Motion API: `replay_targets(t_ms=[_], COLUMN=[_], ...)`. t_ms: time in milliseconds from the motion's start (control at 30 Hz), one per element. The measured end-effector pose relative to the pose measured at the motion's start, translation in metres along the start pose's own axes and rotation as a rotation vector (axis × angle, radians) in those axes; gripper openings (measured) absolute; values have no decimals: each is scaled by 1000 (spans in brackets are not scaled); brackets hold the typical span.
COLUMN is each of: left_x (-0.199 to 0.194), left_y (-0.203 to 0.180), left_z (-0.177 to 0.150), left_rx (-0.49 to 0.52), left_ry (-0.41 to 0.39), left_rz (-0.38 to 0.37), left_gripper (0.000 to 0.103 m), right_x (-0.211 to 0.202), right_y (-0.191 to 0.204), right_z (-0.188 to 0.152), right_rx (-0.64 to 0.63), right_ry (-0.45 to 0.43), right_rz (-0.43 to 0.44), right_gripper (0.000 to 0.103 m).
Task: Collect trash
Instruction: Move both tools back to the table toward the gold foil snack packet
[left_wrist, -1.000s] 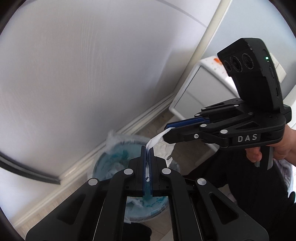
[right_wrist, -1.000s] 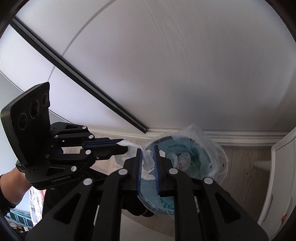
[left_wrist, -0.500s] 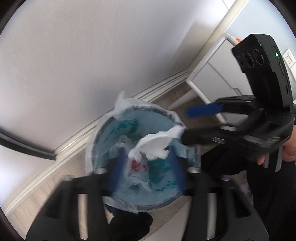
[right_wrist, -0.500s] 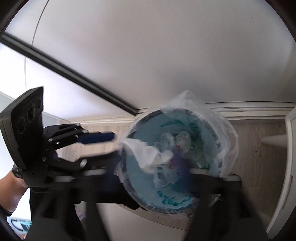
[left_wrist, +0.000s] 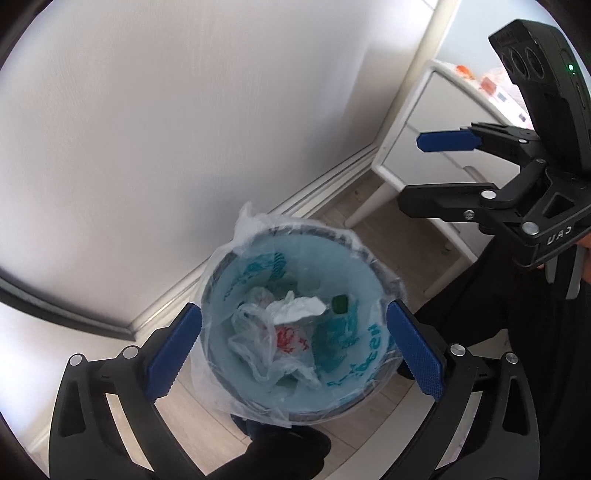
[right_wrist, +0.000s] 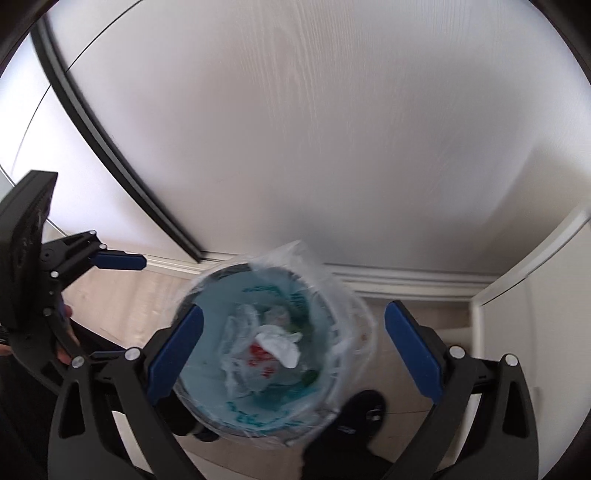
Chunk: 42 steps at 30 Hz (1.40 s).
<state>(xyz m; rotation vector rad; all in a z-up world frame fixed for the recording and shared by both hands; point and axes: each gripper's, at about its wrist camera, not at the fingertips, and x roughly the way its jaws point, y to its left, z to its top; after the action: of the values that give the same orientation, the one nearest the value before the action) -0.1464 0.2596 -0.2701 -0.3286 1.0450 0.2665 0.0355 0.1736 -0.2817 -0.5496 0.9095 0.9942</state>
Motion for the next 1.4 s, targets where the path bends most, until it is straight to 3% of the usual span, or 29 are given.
replay_targets(t_ms=[433,633,733,1033,1400], left_x=[-68,-91,-98,-111,-112], left_y=[-40,-67,-89,-151,-217], left_z=[31,52,64,102,127], left_rx=[81,127,170,249,347], left_ry=[-155,-221,-231,-231,-244], left_rz=[31,121,207,283,261], left_gripper=[97,97,97,97,97], right_x=[-84,-124,-144,-198,-246], right_y=[9,1,-13,-67,-114], right_z=[11,8,2,-24,-61], right_rx=[-67,-44,3,149,252], right_ry=[-132,-206,-236,-290,-321], right_rz=[-180,-256,-272,-303,-405], right_gripper=[96,96,96,96,96])
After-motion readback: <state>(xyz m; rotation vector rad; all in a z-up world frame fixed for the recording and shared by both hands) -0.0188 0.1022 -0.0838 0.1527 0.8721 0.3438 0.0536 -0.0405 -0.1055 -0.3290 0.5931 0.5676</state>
